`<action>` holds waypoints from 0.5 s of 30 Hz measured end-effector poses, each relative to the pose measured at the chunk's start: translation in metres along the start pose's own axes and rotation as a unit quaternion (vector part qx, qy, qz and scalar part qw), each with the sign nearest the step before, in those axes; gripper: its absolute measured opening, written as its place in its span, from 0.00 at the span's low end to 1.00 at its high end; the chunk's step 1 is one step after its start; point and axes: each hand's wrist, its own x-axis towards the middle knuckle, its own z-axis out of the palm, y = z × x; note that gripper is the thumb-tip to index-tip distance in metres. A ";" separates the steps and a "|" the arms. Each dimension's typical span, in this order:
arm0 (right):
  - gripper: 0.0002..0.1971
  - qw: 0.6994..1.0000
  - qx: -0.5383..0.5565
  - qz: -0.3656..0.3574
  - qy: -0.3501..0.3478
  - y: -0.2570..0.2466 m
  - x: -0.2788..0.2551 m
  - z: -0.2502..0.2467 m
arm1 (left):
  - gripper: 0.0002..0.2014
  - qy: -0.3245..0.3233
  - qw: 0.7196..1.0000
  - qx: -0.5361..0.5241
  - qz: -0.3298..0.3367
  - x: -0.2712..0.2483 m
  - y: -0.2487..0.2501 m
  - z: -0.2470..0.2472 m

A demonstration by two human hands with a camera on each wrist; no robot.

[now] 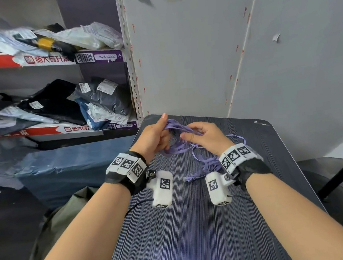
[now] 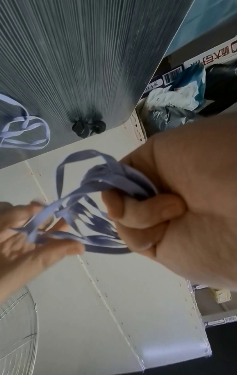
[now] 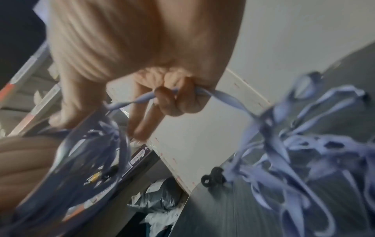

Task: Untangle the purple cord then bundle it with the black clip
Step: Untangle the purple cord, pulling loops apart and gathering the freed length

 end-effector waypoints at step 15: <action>0.10 0.985 -0.154 -0.027 0.079 0.003 0.015 0.006 | 0.30 -0.080 0.994 -0.052 0.060 -0.006 0.010 0.014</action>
